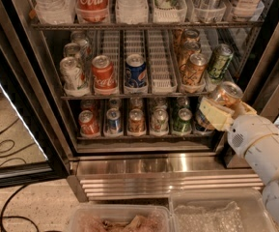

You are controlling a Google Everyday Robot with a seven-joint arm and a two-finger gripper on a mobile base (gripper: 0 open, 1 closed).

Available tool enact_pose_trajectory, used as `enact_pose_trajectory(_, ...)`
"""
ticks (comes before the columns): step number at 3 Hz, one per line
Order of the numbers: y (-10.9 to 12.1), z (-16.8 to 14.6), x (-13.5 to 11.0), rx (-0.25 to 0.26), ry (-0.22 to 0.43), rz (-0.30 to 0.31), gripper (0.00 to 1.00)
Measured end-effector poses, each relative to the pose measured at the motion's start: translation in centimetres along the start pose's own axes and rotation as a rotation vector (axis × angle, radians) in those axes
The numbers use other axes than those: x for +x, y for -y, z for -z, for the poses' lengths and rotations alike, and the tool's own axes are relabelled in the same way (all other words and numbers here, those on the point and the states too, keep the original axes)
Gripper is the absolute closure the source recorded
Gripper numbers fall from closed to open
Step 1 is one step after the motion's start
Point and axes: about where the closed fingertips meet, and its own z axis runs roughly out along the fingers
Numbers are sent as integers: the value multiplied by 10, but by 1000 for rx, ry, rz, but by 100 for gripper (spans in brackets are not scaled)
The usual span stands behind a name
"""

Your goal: Pick orange can from middle shelf of fridge

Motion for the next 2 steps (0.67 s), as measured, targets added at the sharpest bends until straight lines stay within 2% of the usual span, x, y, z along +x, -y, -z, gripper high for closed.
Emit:
enact_pose_trajectory(1,-7,0,-1,-25,-3,5,100)
enact_pose_trajectory(2,-20,5,15,-38,-61,-7,100)
